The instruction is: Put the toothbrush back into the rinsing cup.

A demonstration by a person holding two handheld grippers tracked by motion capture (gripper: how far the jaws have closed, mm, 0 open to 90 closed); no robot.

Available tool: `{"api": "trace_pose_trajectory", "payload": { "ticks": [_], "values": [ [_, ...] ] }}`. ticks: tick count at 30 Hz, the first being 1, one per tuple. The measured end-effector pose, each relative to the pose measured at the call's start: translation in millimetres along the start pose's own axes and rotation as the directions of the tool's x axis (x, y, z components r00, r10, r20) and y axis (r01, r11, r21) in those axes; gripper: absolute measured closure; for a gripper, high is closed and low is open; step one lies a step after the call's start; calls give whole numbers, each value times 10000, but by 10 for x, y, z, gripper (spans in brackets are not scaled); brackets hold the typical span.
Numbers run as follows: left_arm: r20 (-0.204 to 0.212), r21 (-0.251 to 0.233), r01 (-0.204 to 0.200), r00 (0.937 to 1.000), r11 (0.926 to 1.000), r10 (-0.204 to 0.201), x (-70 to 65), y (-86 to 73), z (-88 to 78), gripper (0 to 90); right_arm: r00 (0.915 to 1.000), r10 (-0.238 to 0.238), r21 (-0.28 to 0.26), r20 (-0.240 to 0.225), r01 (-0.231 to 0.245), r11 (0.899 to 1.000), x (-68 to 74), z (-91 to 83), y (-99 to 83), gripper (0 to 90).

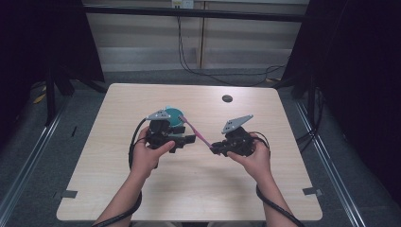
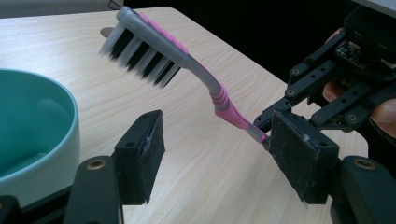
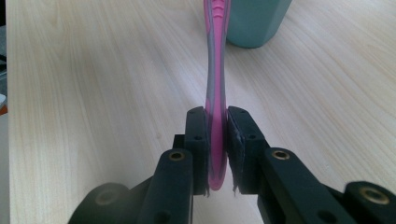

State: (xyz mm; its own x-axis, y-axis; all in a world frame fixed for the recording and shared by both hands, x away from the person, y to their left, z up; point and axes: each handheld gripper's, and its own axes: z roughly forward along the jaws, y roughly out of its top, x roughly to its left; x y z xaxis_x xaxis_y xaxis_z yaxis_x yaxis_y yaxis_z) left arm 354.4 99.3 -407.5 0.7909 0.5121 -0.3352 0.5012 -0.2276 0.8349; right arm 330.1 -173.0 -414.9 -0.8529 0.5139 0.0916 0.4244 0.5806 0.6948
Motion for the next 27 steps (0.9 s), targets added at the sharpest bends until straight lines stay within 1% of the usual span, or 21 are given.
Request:
{"api": "trace_pose_trajectory", "payload": {
  "ticks": [3, 5, 6, 9, 14, 17, 18, 20, 21, 22, 27],
  "values": [
    [66, -33, 10, 10000, 10000, -10, 2, 1, 3, 374, 10000, -41, -20, -4, 41, 10000, -2, 7, 6, 791],
    [31, -165, 89, 10000, 9998, -88, 1, 2, -1, 375, 10000, -85, 16, 6, 85, 10000, 1, 14, 14, 791],
    [27, -178, 106, 9999, 9998, -106, 2, 5, -7, 393, 9999, -124, 4, -12, 124, 9999, 9, 20, 24, 791],
    [3, -155, 100, 10000, 9998, -100, 4, 7, -6, 399, 10000, -76, -29, -29, 76, 10000, 15, 25, 32, 791],
    [122, -90, 232, 9997, 9997, -231, 8, 26, 12, 430, 9998, -167, -43, -95, 167, 9999, 20, 59, 29, 790],
    [154, -72, 218, 9996, 9997, -217, 9, 36, 17, 447, 9998, -170, -51, -109, 169, 9998, 21, 68, 26, 790],
    [165, -159, 290, 9995, 9995, -287, 4, 45, 20, 454, 9998, -143, -61, -111, 143, 9999, 21, 71, 24, 790],
    [186, -136, 268, 9995, 9995, -265, 6, 50, 20, 461, 9998, -151, -45, -133, 150, 9999, 19, 71, 23, 791],
    [176, -195, 321, 9993, 9993, -317, 4, 53, 20, 470, 9998, -157, -24, -124, 157, 9999, 21, 71, 23, 791],
    [277, -204, 348, 9990, 9992, -342, 4, 58, 23, 491, 9998, -128, -75, -129, 127, 9999, 19, 70, 23, 790],
    [319, -330, 411, 9987, 9986, -400, -8, 72, 19, 523, 9998, -194, -34, -108, 194, 9998, 30, 67, 35, 791]
  ]
}}
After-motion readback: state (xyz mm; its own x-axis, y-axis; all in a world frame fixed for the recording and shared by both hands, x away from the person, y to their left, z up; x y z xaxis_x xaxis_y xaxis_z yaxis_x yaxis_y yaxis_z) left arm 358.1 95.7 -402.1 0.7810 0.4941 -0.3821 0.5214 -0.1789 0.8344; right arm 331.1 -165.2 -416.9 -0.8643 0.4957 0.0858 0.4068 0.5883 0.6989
